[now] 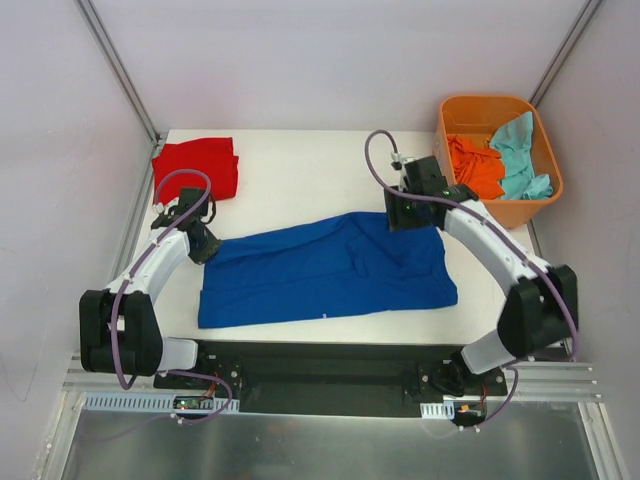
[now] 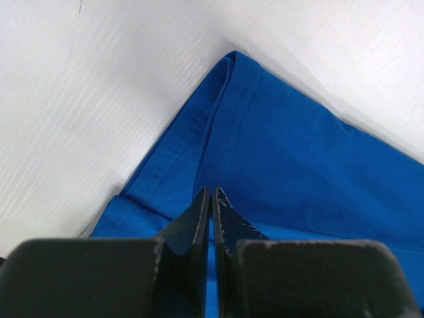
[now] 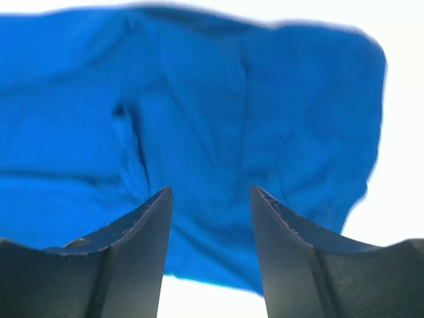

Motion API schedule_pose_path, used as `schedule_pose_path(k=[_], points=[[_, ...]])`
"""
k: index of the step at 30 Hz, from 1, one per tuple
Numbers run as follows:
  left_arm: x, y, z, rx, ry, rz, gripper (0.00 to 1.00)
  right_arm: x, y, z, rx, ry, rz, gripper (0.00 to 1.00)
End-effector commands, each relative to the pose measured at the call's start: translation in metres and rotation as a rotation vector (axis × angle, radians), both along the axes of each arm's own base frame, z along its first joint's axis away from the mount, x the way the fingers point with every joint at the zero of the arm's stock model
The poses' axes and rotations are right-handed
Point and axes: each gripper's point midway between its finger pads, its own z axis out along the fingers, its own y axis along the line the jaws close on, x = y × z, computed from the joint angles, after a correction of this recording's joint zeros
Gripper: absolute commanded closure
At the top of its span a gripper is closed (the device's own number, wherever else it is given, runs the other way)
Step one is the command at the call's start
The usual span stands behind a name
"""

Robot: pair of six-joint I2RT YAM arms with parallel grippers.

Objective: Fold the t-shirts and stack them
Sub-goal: Fold the tshirt

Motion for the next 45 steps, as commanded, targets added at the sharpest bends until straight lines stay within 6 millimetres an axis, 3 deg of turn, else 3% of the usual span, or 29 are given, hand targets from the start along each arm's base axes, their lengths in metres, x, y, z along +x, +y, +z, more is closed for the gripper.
schedule_pose_path(k=[1, 3, 5, 12, 24, 28, 30, 32, 38, 42, 45], points=[[-0.001, 0.005, -0.002, 0.018, 0.007, 0.025, 1.00, 0.048, 0.021, -0.006, 0.054, 0.037, 0.022, 0.46], [-0.001, 0.004, -0.002, 0.016, 0.009, 0.016, 1.00, 0.056, 0.019, -0.027, 0.030, 0.105, 0.005, 0.46], [-0.001, 0.004, -0.002, 0.017, 0.008, 0.020, 1.00, 0.064, 0.015, -0.035, 0.017, 0.123, -0.004, 0.43], [-0.003, 0.004, -0.005, 0.014, 0.016, 0.023, 1.00, 0.048, 0.017, -0.083, 0.048, 0.276, 0.005, 0.41], [-0.001, 0.003, -0.003, 0.010, 0.011, 0.025, 1.00, 0.045, 0.020, -0.112, 0.056, 0.349, -0.010, 0.43], [-0.001, 0.003, -0.003, 0.009, 0.008, 0.025, 1.00, 0.043, 0.020, -0.114, 0.053, 0.352, -0.007, 0.46], [-0.002, 0.003, -0.002, 0.009, 0.005, 0.026, 1.00, 0.043, 0.020, -0.113, 0.056, 0.347, -0.001, 0.53], [-0.002, 0.003, -0.002, 0.007, 0.005, 0.025, 1.00, 0.041, 0.022, -0.111, 0.066, 0.346, 0.006, 0.70], [-0.002, 0.003, 0.001, 0.007, -0.007, 0.024, 1.00, 0.038, 0.024, -0.105, 0.067, 0.328, 0.022, 0.99], [-0.001, 0.002, 0.005, 0.005, -0.022, 0.015, 1.00, 0.029, 0.018, -0.091, 0.007, 0.298, 0.033, 0.99], [-0.002, 0.002, 0.007, 0.001, -0.030, 0.012, 1.00, 0.018, 0.008, -0.062, -0.098, 0.215, 0.044, 0.99]])
